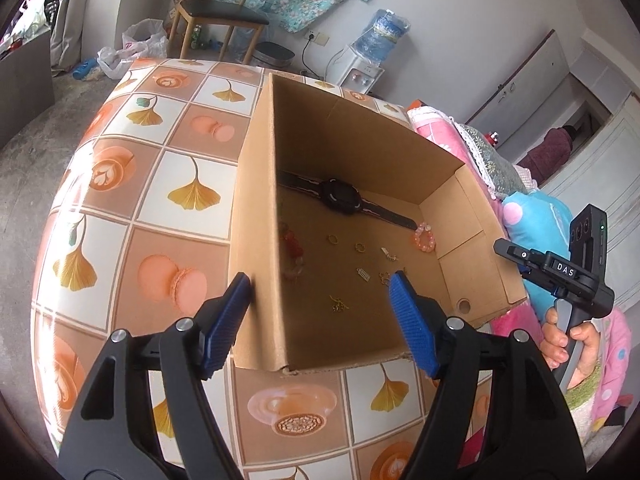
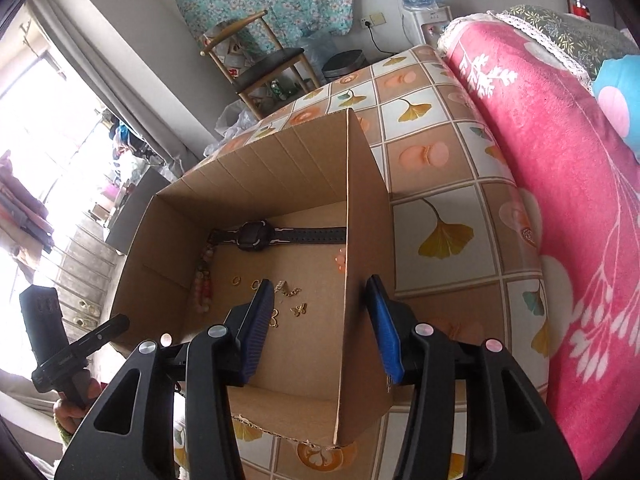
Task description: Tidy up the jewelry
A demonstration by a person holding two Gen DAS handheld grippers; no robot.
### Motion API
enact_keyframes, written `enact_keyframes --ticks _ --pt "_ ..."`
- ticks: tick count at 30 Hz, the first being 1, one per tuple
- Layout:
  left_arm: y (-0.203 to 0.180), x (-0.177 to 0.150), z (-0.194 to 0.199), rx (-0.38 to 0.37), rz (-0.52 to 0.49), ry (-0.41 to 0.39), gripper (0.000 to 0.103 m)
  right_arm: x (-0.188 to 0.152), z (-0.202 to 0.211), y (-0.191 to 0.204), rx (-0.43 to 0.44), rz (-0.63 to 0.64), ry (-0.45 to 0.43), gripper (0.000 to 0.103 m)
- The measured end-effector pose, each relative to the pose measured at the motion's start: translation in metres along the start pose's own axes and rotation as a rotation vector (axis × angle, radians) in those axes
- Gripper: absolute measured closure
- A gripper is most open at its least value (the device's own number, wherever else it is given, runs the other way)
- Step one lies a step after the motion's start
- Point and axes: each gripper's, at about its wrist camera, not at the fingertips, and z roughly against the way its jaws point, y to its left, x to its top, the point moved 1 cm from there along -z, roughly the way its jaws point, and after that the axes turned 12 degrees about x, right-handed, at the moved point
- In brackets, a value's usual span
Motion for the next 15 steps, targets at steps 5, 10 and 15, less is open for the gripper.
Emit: enact_keyframes --ticks 5,10,15 --pt "0.003 -0.018 0.015 0.010 0.002 0.016 0.036 -0.012 0.005 0.003 0.005 0.000 -0.001 0.055" --pt "0.006 -0.039 0.032 0.012 0.022 0.026 0.036 -0.032 0.015 0.009 0.019 -0.010 -0.002 0.055" --pt "0.010 -0.058 0.047 0.022 0.045 0.029 0.036 -0.056 0.027 0.017 0.016 -0.026 -0.006 0.055"
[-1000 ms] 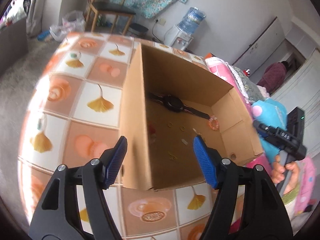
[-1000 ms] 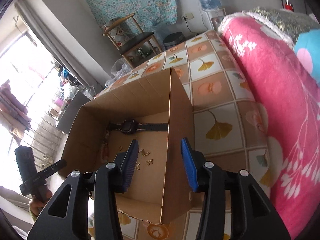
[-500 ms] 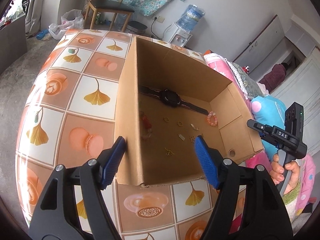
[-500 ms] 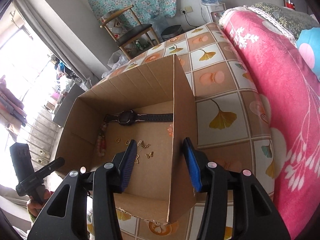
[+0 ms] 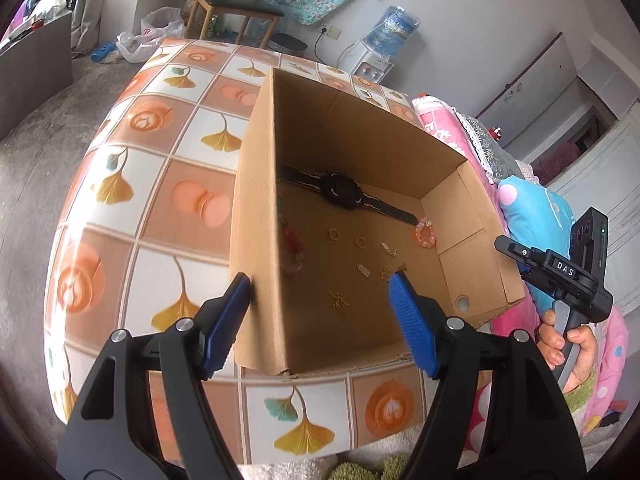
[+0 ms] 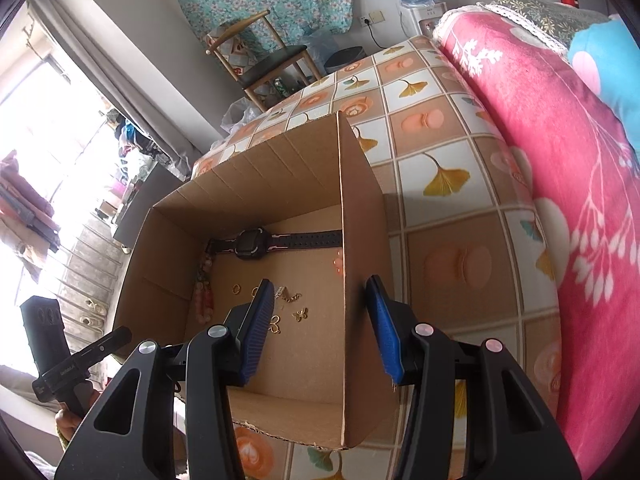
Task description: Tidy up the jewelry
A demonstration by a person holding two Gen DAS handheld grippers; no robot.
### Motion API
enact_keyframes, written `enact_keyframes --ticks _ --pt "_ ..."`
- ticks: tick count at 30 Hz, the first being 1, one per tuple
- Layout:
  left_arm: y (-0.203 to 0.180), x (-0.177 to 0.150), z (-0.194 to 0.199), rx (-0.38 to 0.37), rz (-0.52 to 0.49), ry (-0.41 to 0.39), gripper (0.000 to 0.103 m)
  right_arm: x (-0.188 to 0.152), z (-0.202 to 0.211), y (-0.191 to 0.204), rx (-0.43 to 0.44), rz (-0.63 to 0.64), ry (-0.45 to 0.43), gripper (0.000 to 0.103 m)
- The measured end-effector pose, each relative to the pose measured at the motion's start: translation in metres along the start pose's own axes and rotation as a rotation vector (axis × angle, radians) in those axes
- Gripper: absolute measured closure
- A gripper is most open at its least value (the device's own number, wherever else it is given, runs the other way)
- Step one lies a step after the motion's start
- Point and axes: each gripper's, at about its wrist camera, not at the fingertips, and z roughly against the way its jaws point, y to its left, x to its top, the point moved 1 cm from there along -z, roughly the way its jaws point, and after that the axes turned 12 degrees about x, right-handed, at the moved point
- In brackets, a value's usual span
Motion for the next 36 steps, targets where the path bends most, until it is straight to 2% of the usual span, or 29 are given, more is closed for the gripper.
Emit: enact_keyframes --ticks 5,10,12,16,18,21,24,28,33,36 --pt "0.003 -0.016 0.010 -0.002 0.002 0.001 0.036 -0.024 0.012 0.008 -0.037 -0.004 -0.011 0.055" --pt "0.006 -0.026 0.017 0.000 -0.011 -0.022 0.036 -0.036 0.019 0.009 -0.034 -0.005 -0.023 0.055" --pt "0.005 -0.027 0.025 0.036 -0.017 -0.058 0.034 -0.039 0.022 0.011 -0.038 -0.001 -0.030 0.055" --pt "0.002 -0.031 0.053 0.121 -0.050 -0.165 0.030 -0.045 0.040 0.017 -0.090 0.018 -0.083 0.042" --pt "-0.002 -0.033 0.067 0.134 -0.066 -0.209 0.023 -0.051 0.051 0.022 -0.117 0.033 -0.115 0.038" --pt "-0.012 -0.038 0.091 0.174 -0.109 -0.284 0.016 -0.063 0.069 0.034 -0.157 0.072 -0.161 0.034" --pt "-0.027 -0.045 0.110 0.221 -0.152 -0.351 0.011 -0.076 0.085 0.052 -0.202 0.135 -0.202 0.025" --pt "-0.044 -0.055 0.124 0.214 -0.176 -0.386 0.009 -0.093 0.099 0.080 -0.239 0.227 -0.248 0.014" --pt "-0.060 -0.065 0.129 0.258 -0.164 -0.401 0.008 -0.111 0.113 0.111 -0.276 0.324 -0.307 0.007" --pt "-0.071 -0.071 0.131 0.337 -0.173 -0.433 0.008 -0.119 0.117 0.125 -0.312 0.372 -0.329 0.007"
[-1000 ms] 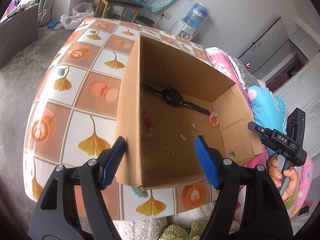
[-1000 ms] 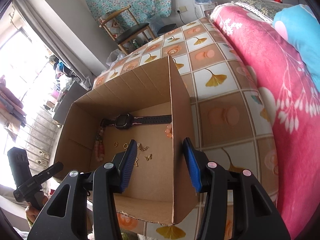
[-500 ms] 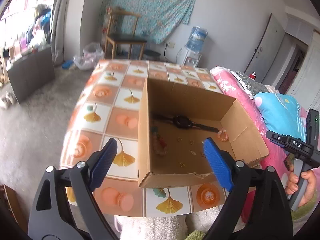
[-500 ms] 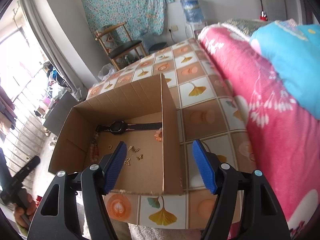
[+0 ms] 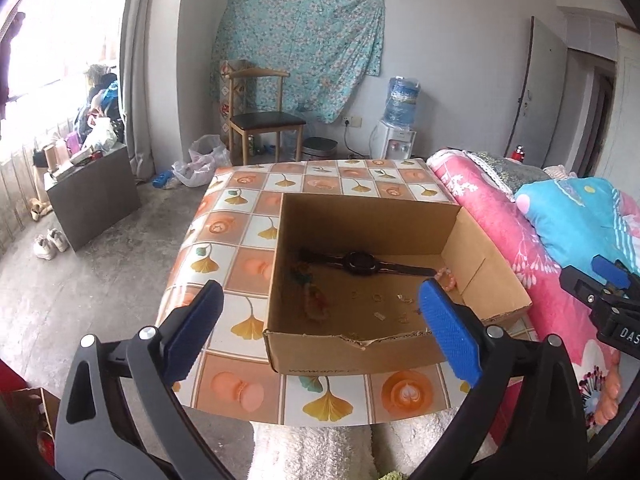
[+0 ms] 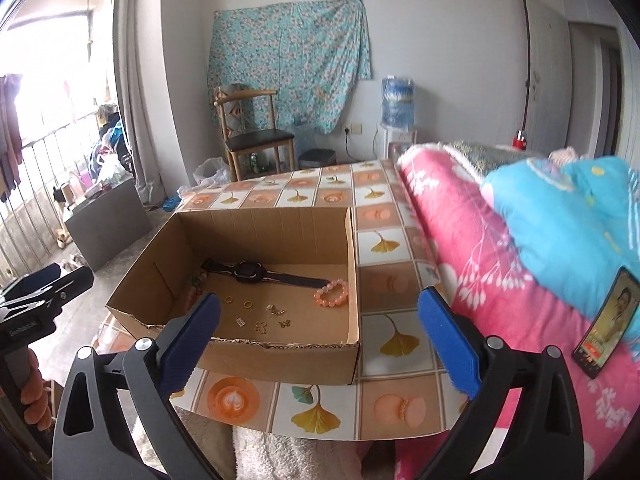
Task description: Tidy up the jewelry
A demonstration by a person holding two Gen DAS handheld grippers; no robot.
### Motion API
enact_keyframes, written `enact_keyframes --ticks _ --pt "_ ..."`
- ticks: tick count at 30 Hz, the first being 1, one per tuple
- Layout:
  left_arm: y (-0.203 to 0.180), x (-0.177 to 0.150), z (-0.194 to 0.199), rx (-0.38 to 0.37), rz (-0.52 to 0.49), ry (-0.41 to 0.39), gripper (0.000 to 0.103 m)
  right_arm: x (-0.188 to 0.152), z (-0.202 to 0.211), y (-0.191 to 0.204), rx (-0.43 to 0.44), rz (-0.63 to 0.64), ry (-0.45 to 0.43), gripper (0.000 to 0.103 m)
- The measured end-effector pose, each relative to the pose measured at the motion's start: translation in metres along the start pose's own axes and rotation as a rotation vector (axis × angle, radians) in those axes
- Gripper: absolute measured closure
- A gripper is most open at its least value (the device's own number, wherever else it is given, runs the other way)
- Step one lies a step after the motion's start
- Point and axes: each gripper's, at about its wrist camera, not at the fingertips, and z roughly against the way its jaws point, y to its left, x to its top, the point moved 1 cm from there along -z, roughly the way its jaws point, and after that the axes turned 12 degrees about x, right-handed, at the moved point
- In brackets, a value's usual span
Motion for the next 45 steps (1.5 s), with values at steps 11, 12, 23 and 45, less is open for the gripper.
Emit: enact_keyframes --ticks 11,12,23,45 --pt "-0.011 -0.012 0.008 0.033 0.028 0.046 0.008 -0.008 0.013 0.016 0.000 -0.001 -0.043 0.007" --pt "-0.010 -0.013 0.006 0.030 0.043 0.052 0.008 -0.008 0.012 0.016 0.003 0.002 -0.032 0.007" --pt "-0.017 -0.025 -0.007 0.093 0.020 0.173 0.008 -0.027 -0.021 0.007 -0.025 -0.099 0.171 0.007" --pt "-0.014 -0.036 -0.024 0.155 0.004 0.285 0.008 -0.042 -0.054 0.012 0.001 -0.128 0.325 0.007"
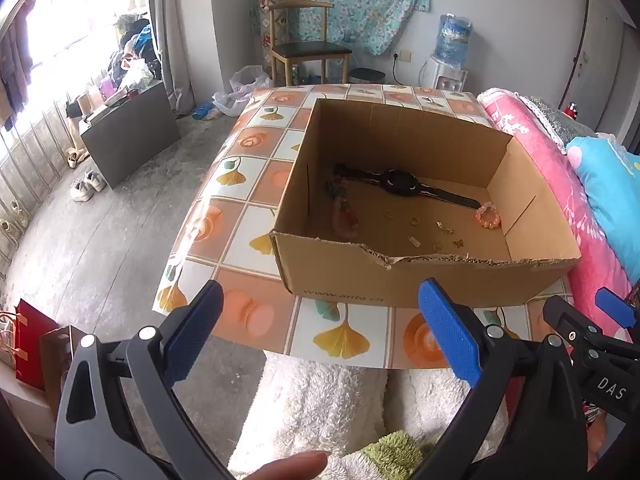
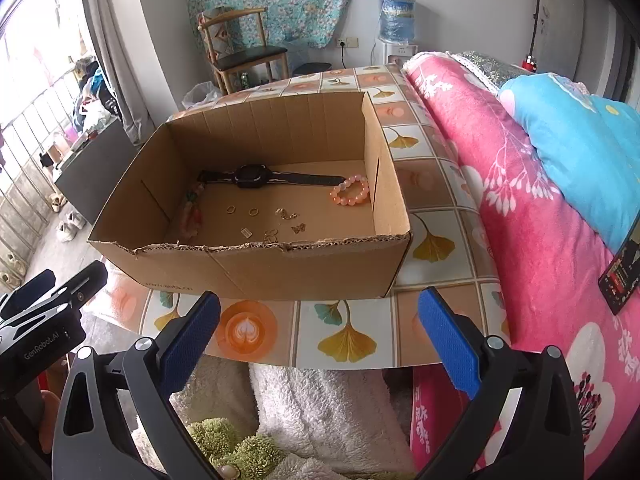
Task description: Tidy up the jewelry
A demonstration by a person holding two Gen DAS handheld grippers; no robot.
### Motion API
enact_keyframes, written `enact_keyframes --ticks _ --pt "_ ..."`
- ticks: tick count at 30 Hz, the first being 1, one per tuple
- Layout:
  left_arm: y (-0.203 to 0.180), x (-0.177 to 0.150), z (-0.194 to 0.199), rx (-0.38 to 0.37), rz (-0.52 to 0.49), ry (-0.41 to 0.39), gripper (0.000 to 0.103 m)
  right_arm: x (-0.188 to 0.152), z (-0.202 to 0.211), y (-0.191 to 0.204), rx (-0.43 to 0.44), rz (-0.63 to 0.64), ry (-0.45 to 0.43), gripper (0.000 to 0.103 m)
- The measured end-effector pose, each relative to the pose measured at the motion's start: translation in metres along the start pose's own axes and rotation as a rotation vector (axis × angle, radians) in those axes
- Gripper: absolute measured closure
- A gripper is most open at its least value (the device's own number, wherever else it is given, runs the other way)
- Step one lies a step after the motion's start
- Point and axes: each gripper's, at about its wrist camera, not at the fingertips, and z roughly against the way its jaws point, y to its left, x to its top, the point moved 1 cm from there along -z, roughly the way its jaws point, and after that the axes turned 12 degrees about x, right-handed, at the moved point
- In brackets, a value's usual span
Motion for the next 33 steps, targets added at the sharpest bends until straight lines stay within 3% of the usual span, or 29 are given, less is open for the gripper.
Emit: enact_keyframes --ticks 33 --pt "-0.0038 -0.0033 -0.0031 -0.008 -0.025 0.026 0.008 0.0007 -0.0037 0.0013 0.008 -0.001 0.022 0.007"
